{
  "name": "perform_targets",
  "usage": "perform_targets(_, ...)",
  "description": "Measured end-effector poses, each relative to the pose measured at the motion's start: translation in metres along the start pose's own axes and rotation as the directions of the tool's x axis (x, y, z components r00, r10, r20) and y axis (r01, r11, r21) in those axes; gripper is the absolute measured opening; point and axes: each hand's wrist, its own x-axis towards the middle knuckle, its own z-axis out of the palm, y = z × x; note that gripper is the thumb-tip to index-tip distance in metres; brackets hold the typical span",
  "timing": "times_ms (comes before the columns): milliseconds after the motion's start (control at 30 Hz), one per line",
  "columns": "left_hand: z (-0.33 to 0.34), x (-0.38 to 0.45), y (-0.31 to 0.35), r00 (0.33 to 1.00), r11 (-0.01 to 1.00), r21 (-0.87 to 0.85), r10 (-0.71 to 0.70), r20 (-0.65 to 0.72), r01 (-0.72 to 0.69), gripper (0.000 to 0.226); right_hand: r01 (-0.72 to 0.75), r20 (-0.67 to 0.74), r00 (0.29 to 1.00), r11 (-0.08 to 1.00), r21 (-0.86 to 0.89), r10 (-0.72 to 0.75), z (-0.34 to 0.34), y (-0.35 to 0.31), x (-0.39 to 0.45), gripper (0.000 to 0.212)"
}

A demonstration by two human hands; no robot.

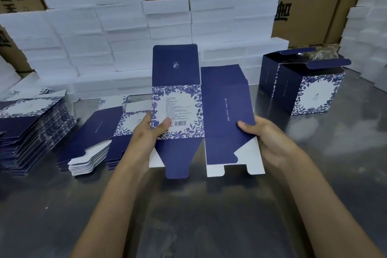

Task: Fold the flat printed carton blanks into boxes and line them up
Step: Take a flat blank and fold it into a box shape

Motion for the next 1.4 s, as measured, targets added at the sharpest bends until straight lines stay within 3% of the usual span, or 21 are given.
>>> perform_targets(67,0.0,0.002,-0.001,0.999,1.0,-0.014,-0.013,-0.045,0.013,0.035,-0.006,-0.008,1.0,1.0,-0.023,0.006,-0.001,0.0,0.001,0.028)
perform_targets(167,-0.001,0.003,-0.001,0.972,1.0,-0.008,-0.017,-0.233,0.016,0.035,-0.063,0.065,0.996,0.996,-0.06,0.067,-0.001,0.002,-0.001,0.027)
perform_targets(267,-0.005,0.001,-0.004,0.959,0.996,0.089,0.002,-0.282,0.024,0.07,-0.116,0.084,0.989,0.991,-0.065,0.122,0.008,0.005,-0.001,0.02)
perform_targets(333,-0.004,0.0,-0.006,0.972,0.991,0.127,-0.017,-0.235,0.048,0.073,-0.119,-0.022,0.993,0.992,-0.042,0.119,0.013,0.007,0.0,0.022)
perform_targets(433,0.004,-0.004,-0.003,0.982,0.989,0.13,-0.044,-0.183,0.069,0.051,-0.093,-0.184,0.98,0.989,-0.115,0.071,0.015,0.009,0.004,0.028)
perform_targets(500,0.009,-0.005,-0.003,0.987,0.982,0.181,-0.03,-0.157,0.059,0.049,-0.071,-0.229,0.973,0.99,-0.122,0.041,0.014,0.008,0.003,0.026)
perform_targets(533,0.01,-0.004,-0.004,0.991,0.977,0.21,-0.002,-0.135,0.031,0.053,-0.058,-0.246,0.969,0.992,-0.108,0.03,0.013,0.006,0.003,0.026)
perform_targets(600,0.014,-0.005,-0.005,0.996,0.959,0.279,0.058,-0.065,-0.038,0.081,-0.05,-0.273,0.961,0.997,-0.052,0.033,0.011,0.001,0.001,0.031)
perform_targets(667,0.02,-0.006,-0.008,0.997,0.963,0.259,0.066,0.044,-0.076,0.099,-0.054,-0.238,0.969,0.997,0.058,0.066,0.009,-0.003,-0.002,0.046)
perform_targets(733,0.024,-0.006,-0.013,0.987,0.985,0.167,0.019,0.159,-0.046,0.09,-0.061,-0.128,0.988,0.975,0.213,0.09,0.007,-0.006,-0.004,0.055)
perform_targets(800,0.025,-0.007,-0.015,0.972,0.989,0.149,-0.031,0.233,-0.004,0.083,-0.038,-0.033,0.998,0.946,0.321,0.051,0.007,-0.004,-0.005,0.044)
perform_targets(900,0.025,-0.009,-0.012,0.963,0.983,0.179,-0.017,0.268,-0.032,0.095,-0.078,0.087,0.995,0.94,0.333,0.052,0.011,0.0,-0.005,0.027)
perform_targets(967,0.025,-0.012,-0.008,0.951,0.982,0.177,0.012,0.309,-0.069,0.107,-0.097,0.188,0.981,0.953,0.288,0.043,0.012,0.005,-0.003,0.03)
perform_targets(1100,0.031,-0.017,0.001,0.91,0.96,0.21,0.089,0.404,-0.187,0.12,0.041,0.194,0.98,0.999,-0.006,-0.039,0.017,0.007,-0.003,0.054)
perform_targets(1267,0.039,-0.017,0.003,0.948,0.951,0.141,0.244,0.206,-0.275,0.064,0.126,0.167,0.982,0.959,-0.254,-0.085,0.024,0.009,-0.005,0.06)
perform_targets(1400,0.038,-0.016,0.002,0.956,0.955,0.118,0.255,0.145,-0.273,0.062,0.117,0.016,0.993,0.91,-0.397,-0.121,0.035,0.017,-0.003,0.055)
